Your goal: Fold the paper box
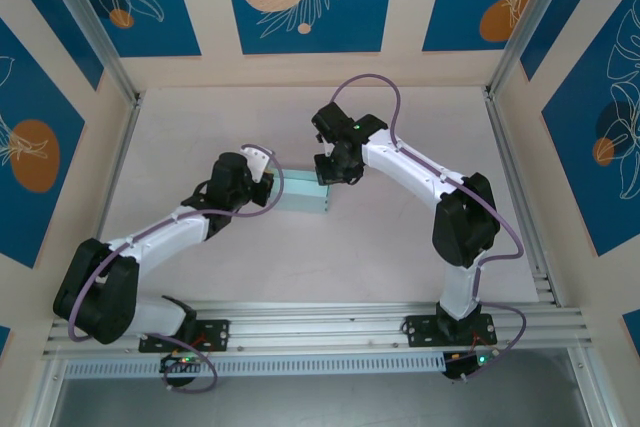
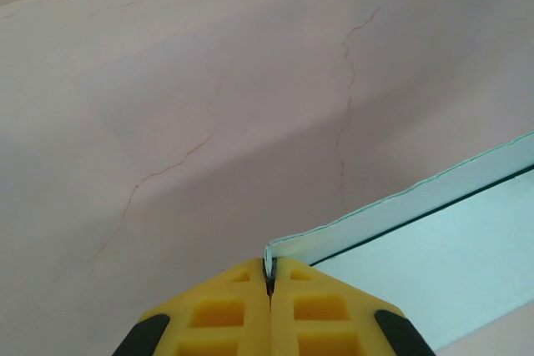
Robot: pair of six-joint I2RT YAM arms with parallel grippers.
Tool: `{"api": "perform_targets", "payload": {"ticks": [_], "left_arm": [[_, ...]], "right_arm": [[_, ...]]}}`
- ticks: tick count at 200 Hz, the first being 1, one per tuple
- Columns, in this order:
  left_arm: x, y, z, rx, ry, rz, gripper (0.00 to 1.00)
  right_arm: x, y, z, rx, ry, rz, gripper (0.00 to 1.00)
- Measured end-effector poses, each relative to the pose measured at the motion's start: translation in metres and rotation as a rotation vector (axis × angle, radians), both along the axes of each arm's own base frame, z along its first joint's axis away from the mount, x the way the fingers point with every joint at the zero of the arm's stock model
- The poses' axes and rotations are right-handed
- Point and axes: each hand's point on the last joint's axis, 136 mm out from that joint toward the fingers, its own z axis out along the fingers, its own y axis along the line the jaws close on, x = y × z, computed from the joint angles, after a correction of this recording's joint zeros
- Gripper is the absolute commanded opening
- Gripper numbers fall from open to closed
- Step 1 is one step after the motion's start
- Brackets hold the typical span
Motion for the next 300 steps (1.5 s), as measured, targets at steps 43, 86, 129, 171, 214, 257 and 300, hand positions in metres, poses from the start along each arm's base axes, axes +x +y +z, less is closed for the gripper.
{"api": "perform_targets", "payload": {"ticks": [43,86,129,171,214,257,300], "left_arm": [[0.0,0.0,-0.002,0.01,0.001,0.008,0.0],[0.002,0.001,-0.003,0.02,-0.003,0.021,0.0],[0.002,0.001,-0.003,0.027,-0.007,0.027,0.0],[0.002,0.002,-0.003,0.032,-0.011,0.034,0.0],[0.007,0.002,-0.004,0.041,-0.016,0.049,0.0],[0.009,0.002,-0.004,0.047,-0.022,0.059,0.0],[0.009,0.002,-0.004,0.044,-0.022,0.065,0.0]], "right_arm": [[0.003,0.001,0.001,0.024,0.007,-0.038,0.23],[0.001,0.005,0.002,0.051,0.026,-0.057,0.23],[0.0,0.006,0.002,0.056,0.033,-0.066,0.23],[0.002,0.007,0.002,0.065,0.035,-0.088,0.22],[0.003,0.009,0.003,0.08,0.033,-0.107,0.22],[0.005,0.01,0.003,0.09,0.032,-0.125,0.21],[0.009,0.008,-0.001,0.069,0.003,-0.126,0.18]]}}
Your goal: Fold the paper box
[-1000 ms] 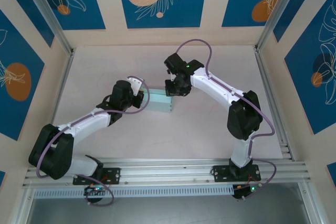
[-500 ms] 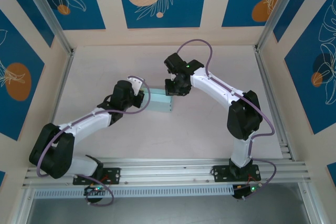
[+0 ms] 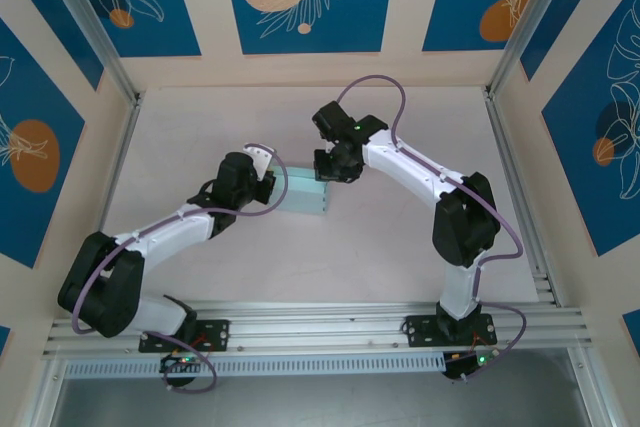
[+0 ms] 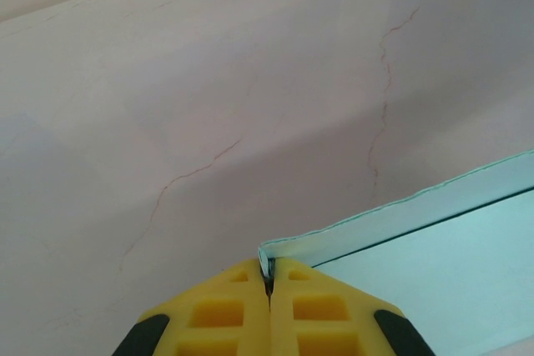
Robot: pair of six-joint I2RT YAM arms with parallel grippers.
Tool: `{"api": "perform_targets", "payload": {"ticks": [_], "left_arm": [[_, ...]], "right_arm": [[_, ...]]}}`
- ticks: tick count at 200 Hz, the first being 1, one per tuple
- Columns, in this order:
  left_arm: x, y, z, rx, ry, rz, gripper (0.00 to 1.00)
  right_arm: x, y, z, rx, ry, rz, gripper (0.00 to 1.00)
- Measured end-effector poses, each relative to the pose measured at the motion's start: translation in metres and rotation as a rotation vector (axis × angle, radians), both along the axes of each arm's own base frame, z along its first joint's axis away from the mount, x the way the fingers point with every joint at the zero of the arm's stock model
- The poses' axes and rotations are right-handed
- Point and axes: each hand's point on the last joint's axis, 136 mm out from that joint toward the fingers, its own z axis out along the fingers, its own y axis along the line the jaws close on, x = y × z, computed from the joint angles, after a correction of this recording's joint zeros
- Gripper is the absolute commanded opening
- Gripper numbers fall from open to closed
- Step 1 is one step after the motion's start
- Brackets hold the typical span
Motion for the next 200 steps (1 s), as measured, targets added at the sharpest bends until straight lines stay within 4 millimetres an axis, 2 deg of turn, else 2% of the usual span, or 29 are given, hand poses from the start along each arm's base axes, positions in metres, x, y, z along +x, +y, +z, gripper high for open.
{"api": "perform_targets", "payload": {"ticks": [29,54,75,96,120,146,181,200], "left_arm": [[-0.001,0.002,-0.002,-0.008,0.016,0.02,0.0],[-0.003,0.0,-0.003,-0.029,0.054,0.034,0.0],[-0.004,-0.002,-0.002,-0.06,0.095,0.061,0.03],[-0.005,-0.003,-0.002,-0.107,0.129,0.088,0.05],[-0.006,-0.005,-0.002,-0.162,0.16,0.115,0.13],[-0.009,-0.007,-0.004,-0.209,0.197,0.139,0.14],[-0.011,-0.006,-0.006,-0.229,0.233,0.162,0.11],[-0.014,-0.003,-0.007,-0.218,0.252,0.17,0.05]], "right_arm": [[0.003,-0.001,-0.008,-0.043,-0.044,0.012,0.11],[-0.006,-0.004,-0.024,-0.077,-0.028,0.023,0.09],[-0.007,-0.005,-0.029,-0.088,-0.03,0.025,0.08],[-0.006,-0.006,-0.03,-0.108,-0.047,0.022,0.07],[-0.006,-0.008,-0.03,-0.143,-0.073,0.024,0.06],[-0.005,-0.009,-0.029,-0.178,-0.103,0.034,0.06],[-0.006,-0.009,-0.022,-0.234,-0.159,0.064,0.06],[-0.008,-0.009,-0.019,-0.265,-0.189,0.082,0.06]]}}
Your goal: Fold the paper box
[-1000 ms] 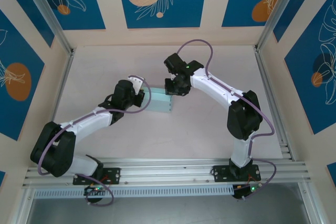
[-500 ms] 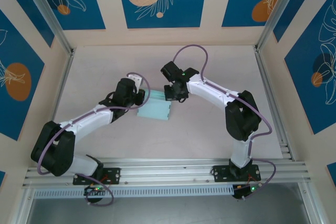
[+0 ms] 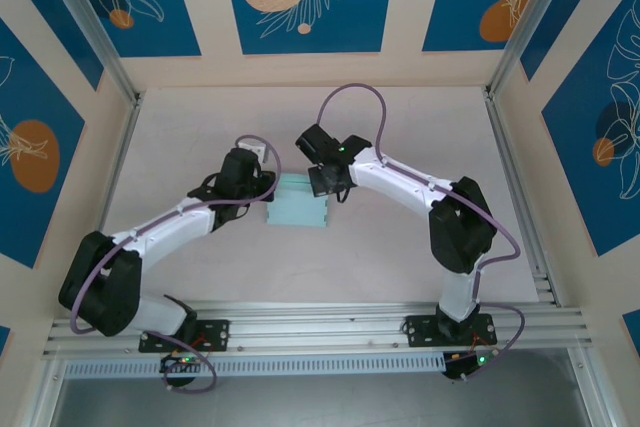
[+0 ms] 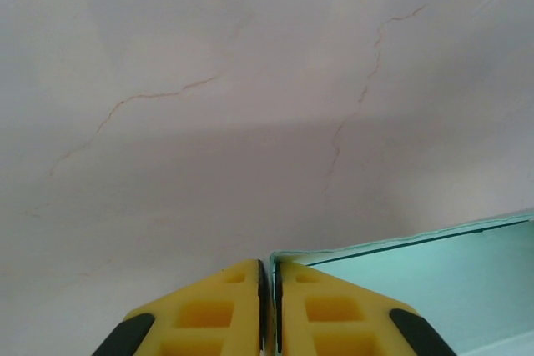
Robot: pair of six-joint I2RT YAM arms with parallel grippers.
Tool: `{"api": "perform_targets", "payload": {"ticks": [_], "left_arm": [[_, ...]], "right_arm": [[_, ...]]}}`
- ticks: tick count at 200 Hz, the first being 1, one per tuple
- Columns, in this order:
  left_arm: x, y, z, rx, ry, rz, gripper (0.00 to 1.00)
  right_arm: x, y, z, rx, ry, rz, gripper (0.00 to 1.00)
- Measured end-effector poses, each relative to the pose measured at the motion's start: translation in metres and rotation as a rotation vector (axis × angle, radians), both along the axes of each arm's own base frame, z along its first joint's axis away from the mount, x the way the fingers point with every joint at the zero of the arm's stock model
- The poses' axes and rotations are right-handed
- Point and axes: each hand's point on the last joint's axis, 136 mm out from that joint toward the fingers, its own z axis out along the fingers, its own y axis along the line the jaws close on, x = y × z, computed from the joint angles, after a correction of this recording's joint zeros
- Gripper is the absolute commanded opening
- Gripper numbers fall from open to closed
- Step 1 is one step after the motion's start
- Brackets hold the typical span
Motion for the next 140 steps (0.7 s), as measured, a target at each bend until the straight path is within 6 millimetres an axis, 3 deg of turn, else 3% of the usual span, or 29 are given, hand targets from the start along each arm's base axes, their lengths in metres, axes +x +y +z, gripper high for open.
{"api": "perform_targets", "payload": {"ticks": [28,90,140], "left_arm": [[-0.002,0.004,0.003,0.007,0.015,0.003,0.0],[-0.001,0.006,0.027,-0.009,-0.006,0.003,0.0],[0.0,0.005,0.03,-0.016,-0.009,0.006,0.0]], "right_arm": [[0.0,0.002,0.005,-0.044,-0.043,0.03,0.06],[0.003,0.004,0.027,-0.089,-0.151,0.08,0.05],[0.004,0.003,0.023,-0.095,-0.163,0.084,0.05]]}}
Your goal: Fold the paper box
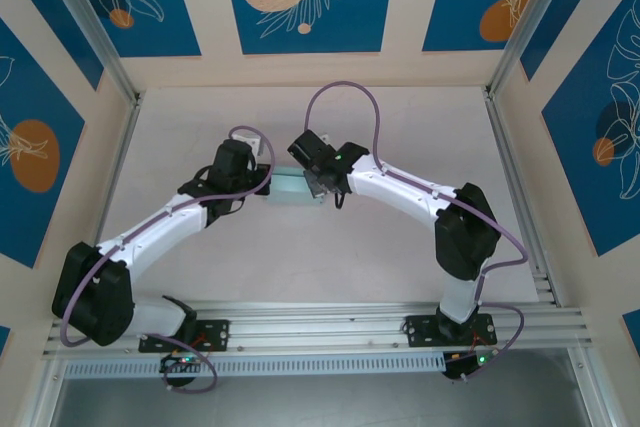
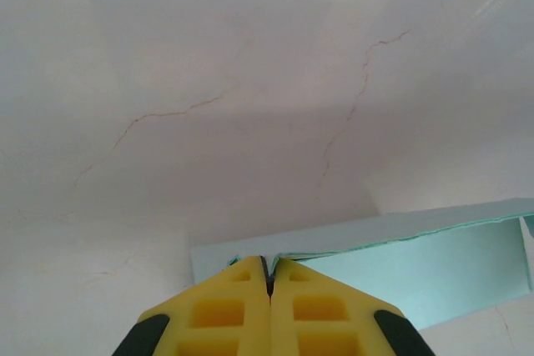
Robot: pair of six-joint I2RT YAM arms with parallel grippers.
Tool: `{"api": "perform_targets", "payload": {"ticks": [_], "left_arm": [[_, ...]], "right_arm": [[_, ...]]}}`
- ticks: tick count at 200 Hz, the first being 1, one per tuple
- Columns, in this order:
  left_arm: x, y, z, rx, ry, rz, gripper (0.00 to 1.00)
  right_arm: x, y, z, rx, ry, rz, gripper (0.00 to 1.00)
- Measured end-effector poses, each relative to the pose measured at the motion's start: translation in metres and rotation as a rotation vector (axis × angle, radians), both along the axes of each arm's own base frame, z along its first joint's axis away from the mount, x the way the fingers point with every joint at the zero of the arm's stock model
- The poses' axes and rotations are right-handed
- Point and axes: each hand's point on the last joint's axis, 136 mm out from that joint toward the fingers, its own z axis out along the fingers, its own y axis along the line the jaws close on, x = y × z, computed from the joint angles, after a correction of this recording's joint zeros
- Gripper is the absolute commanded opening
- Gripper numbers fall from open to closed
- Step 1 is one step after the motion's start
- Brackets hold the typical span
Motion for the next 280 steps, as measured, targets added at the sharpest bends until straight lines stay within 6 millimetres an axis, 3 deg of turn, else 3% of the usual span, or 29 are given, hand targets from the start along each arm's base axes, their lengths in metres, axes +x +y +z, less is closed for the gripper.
{"api": "perform_targets", "payload": {"ticks": [105,280], "left_arm": [[0.0,0.006,-0.024,-0.021,0.005,0.052,0.0],[0.005,0.008,-0.026,-0.052,-0.037,0.089,0.0]], "right_arm": [[0.0,0.008,-0.007,0.102,0.042,-0.038,0.05],[0.003,0.013,-0.003,0.299,0.092,-0.107,0.05]]}}
